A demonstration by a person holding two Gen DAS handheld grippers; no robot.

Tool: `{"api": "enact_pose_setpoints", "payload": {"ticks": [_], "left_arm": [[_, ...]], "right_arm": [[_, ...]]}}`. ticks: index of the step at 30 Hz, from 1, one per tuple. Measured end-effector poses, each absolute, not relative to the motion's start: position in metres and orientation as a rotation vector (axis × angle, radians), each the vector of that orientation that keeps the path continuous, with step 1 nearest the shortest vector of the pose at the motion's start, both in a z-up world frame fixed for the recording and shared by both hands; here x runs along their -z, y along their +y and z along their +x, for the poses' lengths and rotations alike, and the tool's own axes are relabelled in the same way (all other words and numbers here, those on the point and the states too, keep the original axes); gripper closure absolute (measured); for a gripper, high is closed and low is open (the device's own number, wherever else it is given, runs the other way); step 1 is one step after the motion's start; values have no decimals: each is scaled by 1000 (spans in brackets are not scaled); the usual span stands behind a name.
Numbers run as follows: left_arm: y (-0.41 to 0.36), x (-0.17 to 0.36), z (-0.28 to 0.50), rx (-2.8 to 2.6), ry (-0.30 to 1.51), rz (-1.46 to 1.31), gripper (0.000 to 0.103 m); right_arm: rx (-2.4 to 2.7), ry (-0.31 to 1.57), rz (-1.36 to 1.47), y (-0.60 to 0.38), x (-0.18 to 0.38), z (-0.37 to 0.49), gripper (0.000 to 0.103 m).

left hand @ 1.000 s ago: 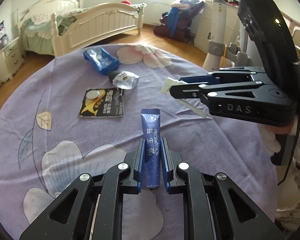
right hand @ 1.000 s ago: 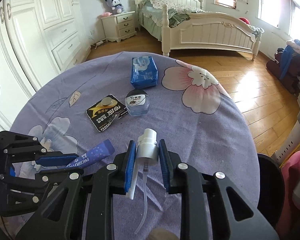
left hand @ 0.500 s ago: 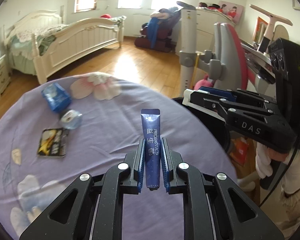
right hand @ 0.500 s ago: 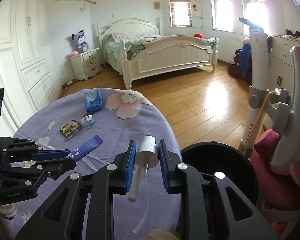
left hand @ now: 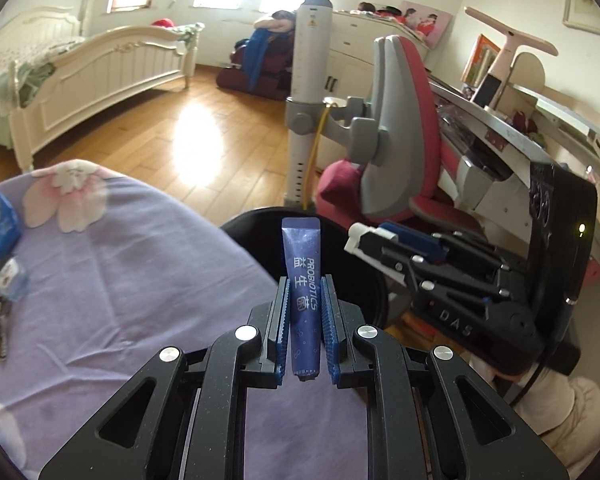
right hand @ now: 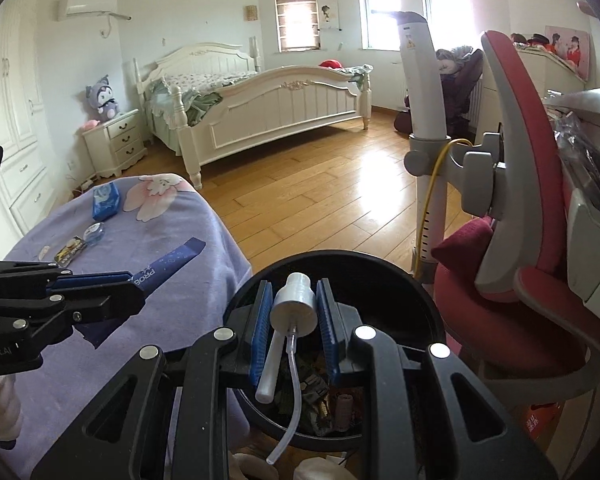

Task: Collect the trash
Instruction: 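Carry the blue sachet and spray bottle over the bin and open both tools, then move both open tools back over the table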

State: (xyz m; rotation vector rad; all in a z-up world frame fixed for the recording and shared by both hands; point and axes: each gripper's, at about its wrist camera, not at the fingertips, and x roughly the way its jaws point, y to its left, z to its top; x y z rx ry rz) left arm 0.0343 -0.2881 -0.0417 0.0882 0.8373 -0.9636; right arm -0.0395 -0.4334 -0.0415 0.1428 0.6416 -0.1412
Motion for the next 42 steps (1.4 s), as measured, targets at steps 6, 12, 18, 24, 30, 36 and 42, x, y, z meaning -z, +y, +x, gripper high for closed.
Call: {"api": "enact_pose_setpoints", "payload": {"ticks": [6, 12, 18, 24, 30, 36, 42], "left_arm": [[-317, 52, 39, 999, 879, 71, 87], [-336, 61, 45, 1004, 914, 67, 87], [-349, 65, 47, 1013, 929, 82, 87], [-357, 72, 50, 1008, 947, 85, 87], [-363, 77, 50, 1000, 955, 102, 87], [-362, 76, 51, 958, 939, 114, 71], [-352, 68, 48, 932, 904, 127, 51]], "right_arm": [[178, 664, 169, -453, 55, -45, 79], [190, 690, 201, -466, 67, -45, 79], [193, 708, 215, -474, 75, -43, 79], [200, 726, 220, -480, 81, -42, 79], [210, 738, 220, -485, 84, -42, 79], [213, 745, 218, -487, 84, -41, 77], [207, 749, 222, -484, 83, -41, 61]]}}
